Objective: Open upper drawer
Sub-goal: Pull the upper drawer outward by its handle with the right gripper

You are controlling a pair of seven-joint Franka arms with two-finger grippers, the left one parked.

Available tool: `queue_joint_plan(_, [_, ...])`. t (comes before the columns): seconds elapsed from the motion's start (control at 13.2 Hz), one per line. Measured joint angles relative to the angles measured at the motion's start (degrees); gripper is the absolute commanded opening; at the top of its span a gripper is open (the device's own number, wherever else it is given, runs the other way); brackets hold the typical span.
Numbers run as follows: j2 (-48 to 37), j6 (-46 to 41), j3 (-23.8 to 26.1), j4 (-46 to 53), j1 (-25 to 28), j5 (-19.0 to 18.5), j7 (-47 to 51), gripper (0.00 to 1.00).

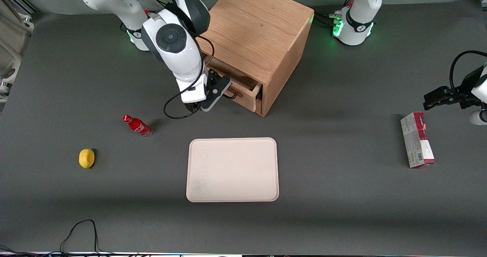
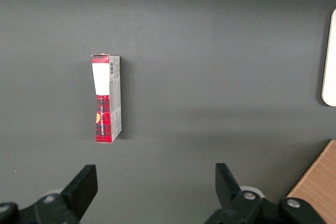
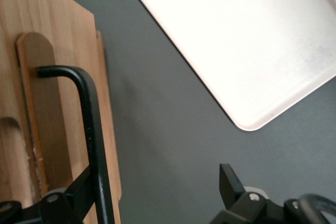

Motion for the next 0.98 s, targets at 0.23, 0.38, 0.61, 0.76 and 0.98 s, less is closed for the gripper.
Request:
queue_joint_plan(0.23, [2.0,0.2,-0.5,1.7,-2.2,-0.1,-2.7,1.0])
queue_joint_plan(0.38, [2.8,0.2,-0.5,2.4,-4.0,-0.1,-4.3,1.0])
queue_joint_plan(0.61, [3.7,0.2,-0.6,3.8,-5.5,-0.1,-6.2,1.0])
queue_joint_plan(0.76, [4.5,0.2,-0.6,5.0,-6.2,-0.1,-6.8,1.0])
queue_joint_plan(0.98, [5.8,0.1,-0.6,6.8,-7.5,-0.1,-8.5,1.0])
